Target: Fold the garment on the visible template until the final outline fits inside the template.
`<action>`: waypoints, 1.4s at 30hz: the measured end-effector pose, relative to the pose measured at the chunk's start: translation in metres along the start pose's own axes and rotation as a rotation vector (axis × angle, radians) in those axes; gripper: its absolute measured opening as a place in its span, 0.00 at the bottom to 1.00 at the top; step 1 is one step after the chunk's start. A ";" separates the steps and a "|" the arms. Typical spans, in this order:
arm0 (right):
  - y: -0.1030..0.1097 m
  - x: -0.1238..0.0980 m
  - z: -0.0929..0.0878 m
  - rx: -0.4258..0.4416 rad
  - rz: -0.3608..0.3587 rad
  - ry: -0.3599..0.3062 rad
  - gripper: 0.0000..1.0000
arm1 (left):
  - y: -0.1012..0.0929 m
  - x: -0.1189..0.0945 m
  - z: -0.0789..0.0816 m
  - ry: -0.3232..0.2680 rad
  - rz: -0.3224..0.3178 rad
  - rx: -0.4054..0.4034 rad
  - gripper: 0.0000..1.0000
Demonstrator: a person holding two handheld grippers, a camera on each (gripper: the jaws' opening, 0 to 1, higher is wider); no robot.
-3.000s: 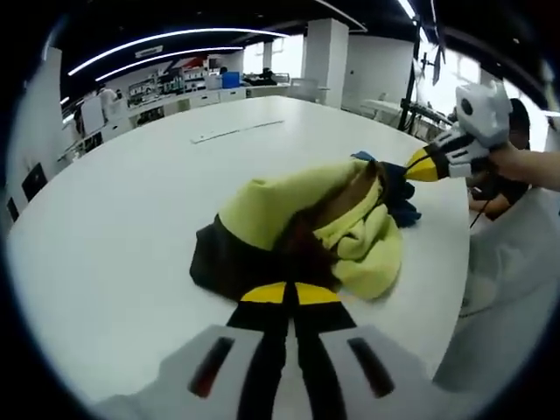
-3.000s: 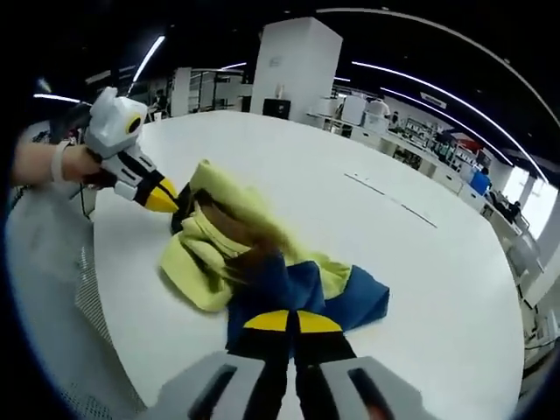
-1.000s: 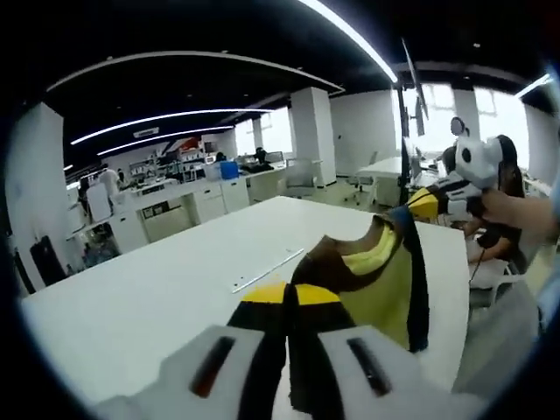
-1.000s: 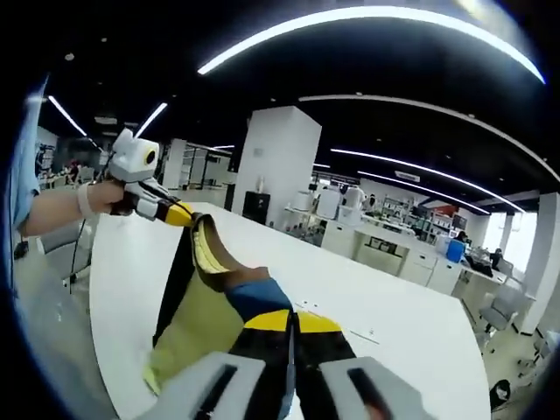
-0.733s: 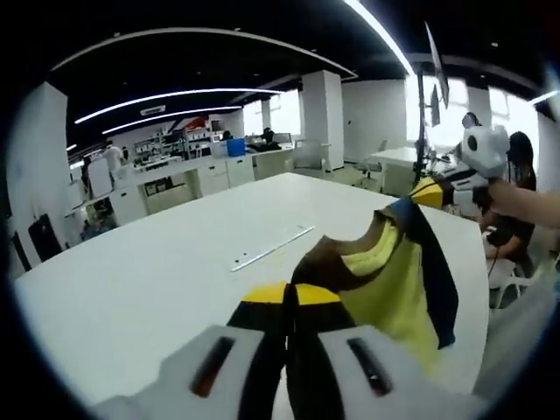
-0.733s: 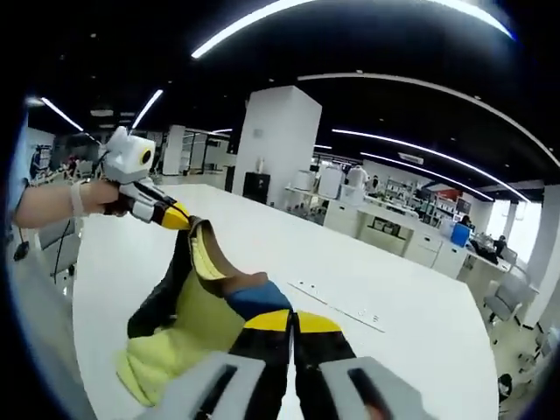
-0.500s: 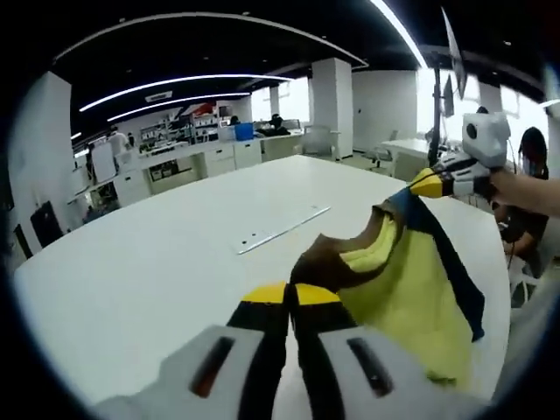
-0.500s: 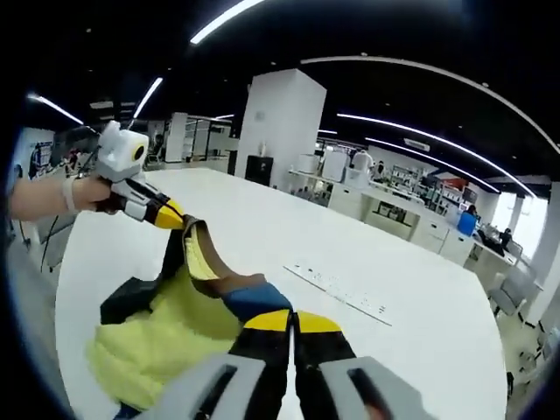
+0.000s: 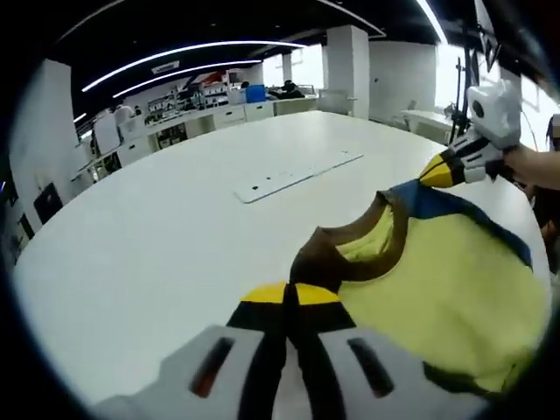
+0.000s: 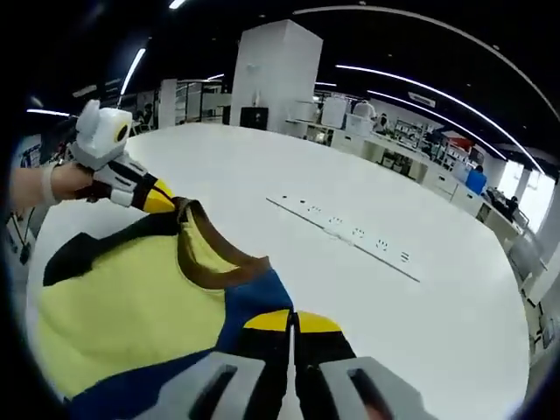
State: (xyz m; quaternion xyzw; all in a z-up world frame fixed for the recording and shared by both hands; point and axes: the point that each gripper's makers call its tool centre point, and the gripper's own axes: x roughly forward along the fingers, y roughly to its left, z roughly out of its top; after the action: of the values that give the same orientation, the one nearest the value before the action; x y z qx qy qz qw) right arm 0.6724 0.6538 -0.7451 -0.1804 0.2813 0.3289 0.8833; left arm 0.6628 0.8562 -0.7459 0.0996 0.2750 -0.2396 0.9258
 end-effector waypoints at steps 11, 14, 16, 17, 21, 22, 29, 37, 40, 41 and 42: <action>-0.010 0.022 -0.012 -0.027 -0.013 0.035 0.00 | 0.003 0.012 -0.008 0.071 0.000 -0.003 0.00; -0.010 0.024 -0.014 -0.019 -0.014 0.035 0.00 | 0.004 0.013 -0.011 0.081 0.002 0.019 0.00; -0.010 0.025 -0.015 -0.011 -0.020 0.036 0.00 | 0.004 0.013 -0.011 0.082 0.002 0.020 0.00; -0.009 0.025 -0.015 -0.008 -0.021 0.037 0.00 | 0.005 0.012 -0.011 0.083 0.004 0.014 0.00; -0.007 0.021 -0.014 -0.001 -0.019 0.031 0.00 | 0.010 0.013 -0.010 0.078 0.030 0.026 0.06; -0.006 0.019 -0.014 -0.007 -0.017 0.031 0.00 | 0.012 0.012 -0.010 0.077 0.043 0.028 0.13; -0.005 -0.004 -0.003 0.028 -0.032 -0.006 0.09 | 0.003 -0.005 -0.003 0.071 0.001 0.040 0.37; 0.012 -0.020 0.007 -0.001 0.036 -0.036 0.29 | -0.012 -0.022 0.011 0.035 -0.076 0.070 0.57; 0.017 -0.026 0.009 -0.002 0.060 -0.032 0.43 | -0.017 -0.032 0.016 0.019 -0.118 0.069 0.63; 0.020 -0.029 0.009 0.006 0.073 -0.032 0.49 | -0.018 -0.034 0.017 0.017 -0.129 0.073 0.66; 0.022 -0.032 0.010 0.017 0.084 -0.032 0.52 | -0.020 -0.038 0.018 0.019 -0.141 0.072 0.68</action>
State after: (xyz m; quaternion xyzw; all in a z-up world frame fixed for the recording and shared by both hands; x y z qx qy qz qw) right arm 0.6414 0.6590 -0.7212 -0.1559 0.2773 0.3662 0.8745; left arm 0.6332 0.8484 -0.7108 0.1154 0.2814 -0.3130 0.8998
